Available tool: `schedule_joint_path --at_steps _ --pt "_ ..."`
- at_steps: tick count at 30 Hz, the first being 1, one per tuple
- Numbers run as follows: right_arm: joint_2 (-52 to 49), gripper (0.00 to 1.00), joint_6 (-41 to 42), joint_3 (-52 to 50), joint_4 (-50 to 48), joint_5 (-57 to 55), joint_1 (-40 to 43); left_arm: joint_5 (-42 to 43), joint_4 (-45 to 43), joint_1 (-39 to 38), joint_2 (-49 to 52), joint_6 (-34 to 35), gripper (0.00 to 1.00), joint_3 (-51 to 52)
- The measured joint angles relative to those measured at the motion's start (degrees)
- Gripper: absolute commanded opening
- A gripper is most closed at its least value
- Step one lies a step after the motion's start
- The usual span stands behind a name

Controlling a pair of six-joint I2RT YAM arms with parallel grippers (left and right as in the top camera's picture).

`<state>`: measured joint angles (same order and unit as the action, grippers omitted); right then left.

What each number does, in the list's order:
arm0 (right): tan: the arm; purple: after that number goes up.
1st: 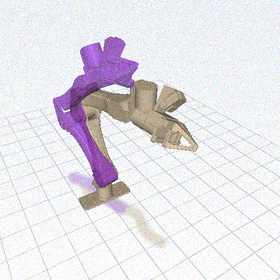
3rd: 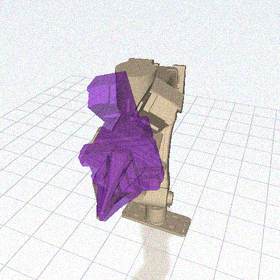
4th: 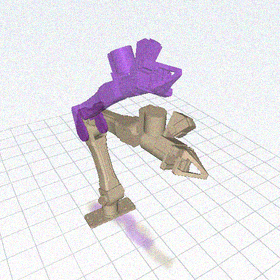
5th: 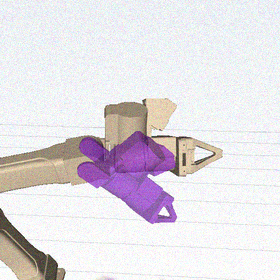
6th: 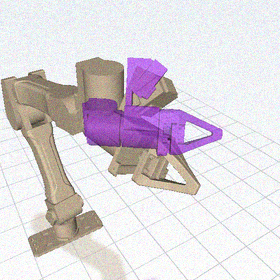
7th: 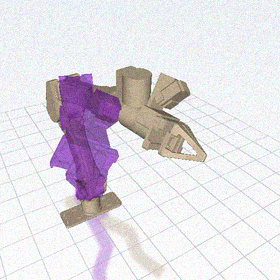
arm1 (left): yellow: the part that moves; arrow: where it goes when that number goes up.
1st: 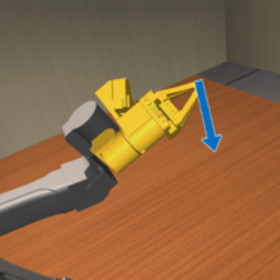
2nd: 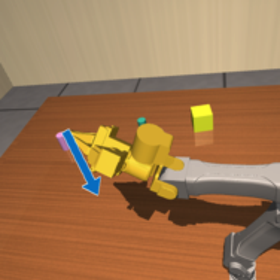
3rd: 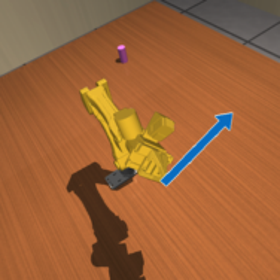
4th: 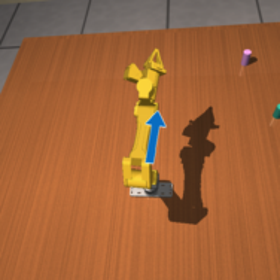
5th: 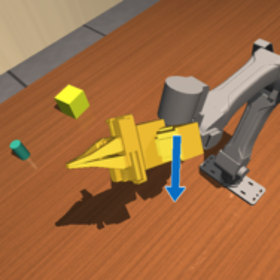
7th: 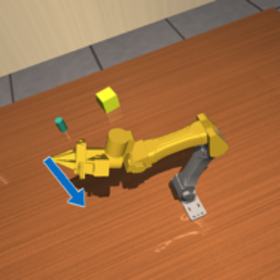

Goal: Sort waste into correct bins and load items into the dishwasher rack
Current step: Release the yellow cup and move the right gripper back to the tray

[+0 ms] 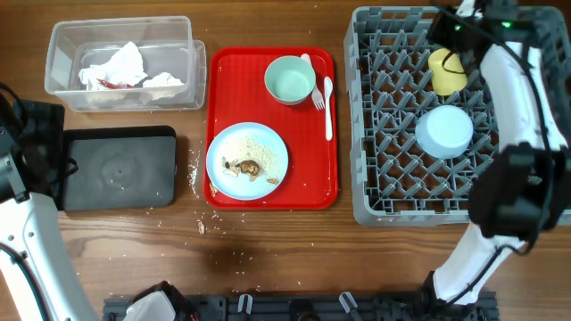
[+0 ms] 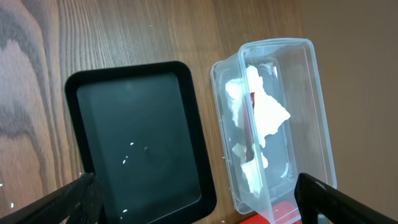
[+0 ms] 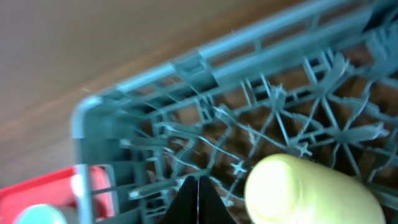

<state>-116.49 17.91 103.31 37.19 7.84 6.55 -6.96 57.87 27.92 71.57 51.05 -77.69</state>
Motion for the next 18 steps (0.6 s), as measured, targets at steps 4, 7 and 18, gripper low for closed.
schedule_joint_path --at_steps 4,7,18 --pt "-2.71 0.04 0.68 -0.02 2.47 -3.13 0.57 0.00 0.00 0.00 0.00 0.00 1.00 0.00" --pt "-2.69 0.04 1.14 -0.02 4.44 -4.50 1.57 0.00 0.00 0.00 0.00 0.00 1.00 0.00" --pt "-2.01 0.04 4.42 0.74 13.35 -11.69 3.67 0.00 -0.02 0.00 0.00 0.00 1.00 0.00"
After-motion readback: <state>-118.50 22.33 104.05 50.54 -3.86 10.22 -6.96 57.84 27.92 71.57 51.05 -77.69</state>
